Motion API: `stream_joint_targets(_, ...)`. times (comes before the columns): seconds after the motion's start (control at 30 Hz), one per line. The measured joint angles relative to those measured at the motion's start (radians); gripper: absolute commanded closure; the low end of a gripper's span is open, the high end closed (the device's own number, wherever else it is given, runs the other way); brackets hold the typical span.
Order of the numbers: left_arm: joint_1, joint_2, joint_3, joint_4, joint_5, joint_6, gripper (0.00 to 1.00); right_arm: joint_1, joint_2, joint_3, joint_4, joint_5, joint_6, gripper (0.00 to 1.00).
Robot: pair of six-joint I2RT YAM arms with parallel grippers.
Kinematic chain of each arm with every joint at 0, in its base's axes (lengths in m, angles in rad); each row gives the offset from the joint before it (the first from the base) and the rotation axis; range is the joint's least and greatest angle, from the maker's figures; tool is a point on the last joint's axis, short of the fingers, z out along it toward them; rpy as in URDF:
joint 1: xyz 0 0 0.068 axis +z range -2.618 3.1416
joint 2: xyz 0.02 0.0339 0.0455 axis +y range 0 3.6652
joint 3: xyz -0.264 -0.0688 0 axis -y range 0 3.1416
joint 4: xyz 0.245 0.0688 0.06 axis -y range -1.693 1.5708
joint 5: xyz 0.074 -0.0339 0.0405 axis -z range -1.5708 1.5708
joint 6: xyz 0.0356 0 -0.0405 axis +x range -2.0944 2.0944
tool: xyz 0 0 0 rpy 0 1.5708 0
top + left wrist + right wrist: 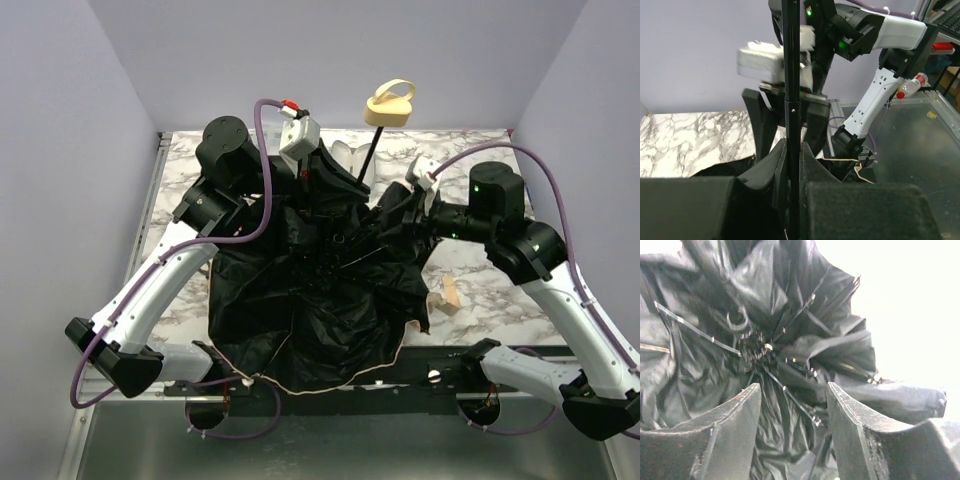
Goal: Open the umbrella
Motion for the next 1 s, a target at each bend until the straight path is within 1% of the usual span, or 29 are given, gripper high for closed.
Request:
stream_joint_targets(0.13, -0.001, 0.0, 0.0, -0.002, 0.025, 0.016, 1.0, 0.0, 0.022, 0.003, 0.139, 0.008, 0.144, 0.62)
stream_joint_targets(0.2, -0.002, 0.0, 0.002, -0.003, 0.032, 0.019, 1.0, 0.0, 0.053, -0.001, 0.211, -0.004, 0.218, 0.66)
stream_joint_targets(0.4, -0.003, -0.008, 0.019, -0.004, 0.036, 0.018, 1.0, 0.0, 0.138, -0.076, 0.367, -0.061, 0.391, 0.66)
stream_joint_targets(0.47, -0.004, -0.013, 0.027, 0.002, 0.038, 0.014, 1.0, 0.0, 0.155, -0.113, 0.402, -0.07, 0.419, 0.64)
stream_joint_targets(0.57, -0.007, -0.013, 0.032, 0.009, 0.038, 0.005, 1.0, 0.0, 0.172, -0.165, 0.433, -0.071, 0.436, 0.51)
stream_joint_targets(0.63, -0.008, -0.013, 0.032, 0.009, 0.038, -0.01, 1.0, 0.0, 0.178, -0.197, 0.446, -0.058, 0.429, 0.49)
stream_joint_targets(0.73, -0.008, -0.013, 0.032, 0.009, 0.038, -0.028, 1.0, 0.001, 0.18, -0.24, 0.448, -0.009, 0.397, 0.46)
stream_joint_targets(0.87, -0.008, -0.014, 0.032, 0.009, 0.038, -0.044, 1.0, 0.001, 0.18, -0.271, 0.447, 0.071, 0.324, 0.41)
stream_joint_targets(1.0, -0.008, -0.014, 0.031, 0.003, 0.037, -0.047, 1.0, 0.0, 0.18, -0.265, 0.427, 0.133, 0.261, 0.3)
